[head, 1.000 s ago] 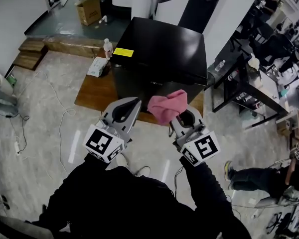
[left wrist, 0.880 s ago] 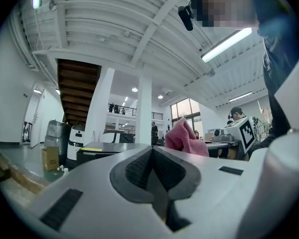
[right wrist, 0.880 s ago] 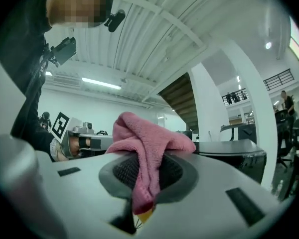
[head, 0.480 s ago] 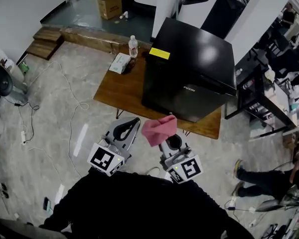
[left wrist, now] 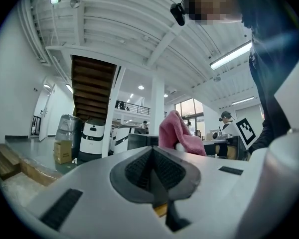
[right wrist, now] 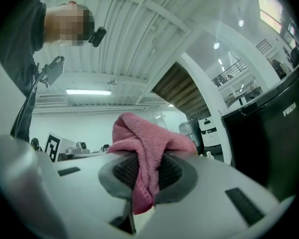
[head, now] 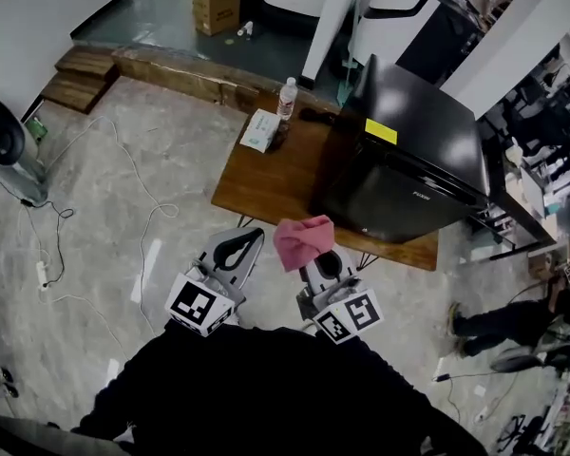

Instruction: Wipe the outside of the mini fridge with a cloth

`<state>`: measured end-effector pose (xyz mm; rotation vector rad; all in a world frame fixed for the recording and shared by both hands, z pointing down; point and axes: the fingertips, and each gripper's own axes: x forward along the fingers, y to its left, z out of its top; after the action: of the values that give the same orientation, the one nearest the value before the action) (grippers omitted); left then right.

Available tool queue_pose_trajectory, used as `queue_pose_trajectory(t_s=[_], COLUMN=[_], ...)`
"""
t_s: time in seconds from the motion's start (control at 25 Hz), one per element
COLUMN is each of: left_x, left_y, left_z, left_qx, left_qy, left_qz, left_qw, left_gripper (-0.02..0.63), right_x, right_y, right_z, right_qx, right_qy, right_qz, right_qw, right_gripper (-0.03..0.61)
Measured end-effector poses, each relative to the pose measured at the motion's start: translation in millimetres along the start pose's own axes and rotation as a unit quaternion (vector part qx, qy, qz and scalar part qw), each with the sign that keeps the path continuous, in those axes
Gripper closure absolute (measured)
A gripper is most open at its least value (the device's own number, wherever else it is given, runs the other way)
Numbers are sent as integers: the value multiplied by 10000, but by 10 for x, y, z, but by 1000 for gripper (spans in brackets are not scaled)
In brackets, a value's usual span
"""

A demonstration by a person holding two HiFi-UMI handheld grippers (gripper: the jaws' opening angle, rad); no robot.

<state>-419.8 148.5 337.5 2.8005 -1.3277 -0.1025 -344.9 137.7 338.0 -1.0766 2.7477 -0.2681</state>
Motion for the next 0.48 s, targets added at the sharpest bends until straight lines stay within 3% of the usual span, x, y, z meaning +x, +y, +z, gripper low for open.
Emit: queue_pose_trajectory(t_s=[0.28, 0.48], left_x=[-200, 8], left_y=[549, 751], left_z=[102, 56], left_qx=[-103, -123], left_qy=[-61, -139], left_qz=[-238, -396], left_qw=[9996, 9990], left_gripper=[609, 609], right_x=[493, 706], right_y=[307, 118], right_z=[-75, -155], right_qx=[63, 43], right_qy=[-98, -132], right_qz=[-135, -317], right_qw=[9998, 9994], right_gripper=[522, 522])
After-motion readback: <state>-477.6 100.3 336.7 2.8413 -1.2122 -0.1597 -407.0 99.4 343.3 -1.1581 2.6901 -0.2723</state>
